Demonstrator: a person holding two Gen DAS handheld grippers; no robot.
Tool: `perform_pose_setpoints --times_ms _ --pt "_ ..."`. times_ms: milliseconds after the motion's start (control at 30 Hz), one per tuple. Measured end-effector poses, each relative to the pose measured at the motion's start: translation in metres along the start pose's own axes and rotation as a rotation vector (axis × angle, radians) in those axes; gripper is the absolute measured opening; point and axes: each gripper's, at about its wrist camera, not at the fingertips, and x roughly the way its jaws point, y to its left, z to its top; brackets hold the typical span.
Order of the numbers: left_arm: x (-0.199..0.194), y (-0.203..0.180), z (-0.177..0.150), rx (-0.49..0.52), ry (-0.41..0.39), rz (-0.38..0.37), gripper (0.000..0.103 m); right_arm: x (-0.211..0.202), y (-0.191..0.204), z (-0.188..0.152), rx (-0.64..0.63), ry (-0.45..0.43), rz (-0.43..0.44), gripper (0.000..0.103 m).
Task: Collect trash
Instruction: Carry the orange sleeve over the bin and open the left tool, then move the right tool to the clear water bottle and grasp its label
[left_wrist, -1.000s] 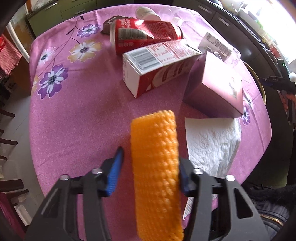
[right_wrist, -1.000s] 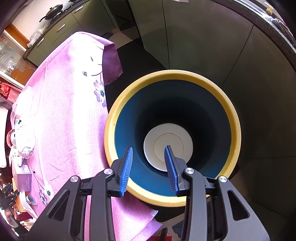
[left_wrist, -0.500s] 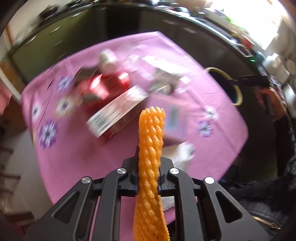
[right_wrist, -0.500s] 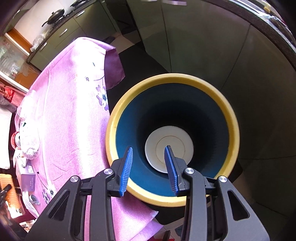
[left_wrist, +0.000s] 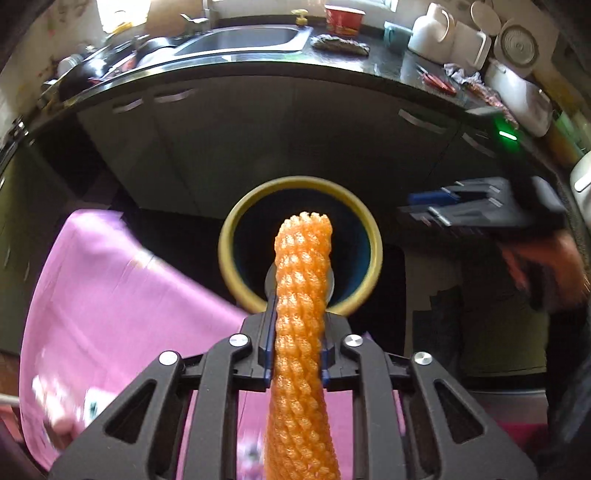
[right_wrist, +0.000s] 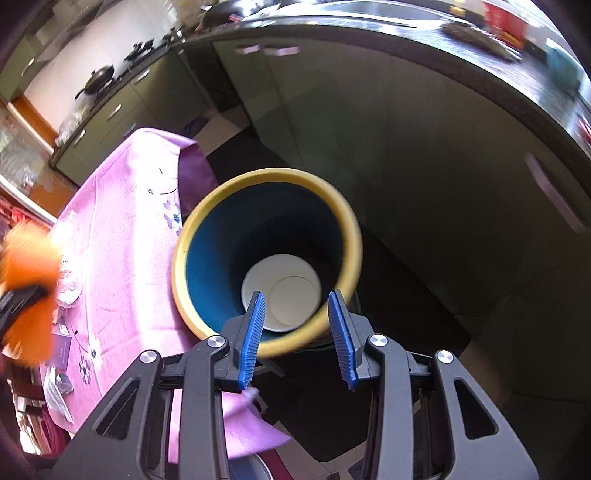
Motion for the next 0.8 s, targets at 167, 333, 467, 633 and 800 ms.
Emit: perform_pose_setpoints --times_ms 167,333,467,633,800 --pt "0.09 -0.011 0.058 -0.008 0.057 0.036 0.019 -0.009 -0.036 -0.024 0.045 0.006 -0.003 0.036" --pt "0.147 -0.011 0.077 -0.052 0.124 0.029 0.062 -0.011 -0.06 -0.036 0.077 0.013 0.008 0.037" --pt "0.139 -0.014 0.075 -0.034 0.11 0.03 0.069 -0.01 -0.064 -0.036 0.079 0.011 0.015 0.041" --pt "0.06 -0.001 0.047 -0.073 -0.012 -0.066 0.069 -0.007 -0.049 -0.035 0.049 0.011 0.024 0.041" --pt "-0.047 0.036 -0.016 -0.177 -0.228 -0.146 0.076 -0.004 -0.01 -0.031 -0.026 0.028 0.033 0.041"
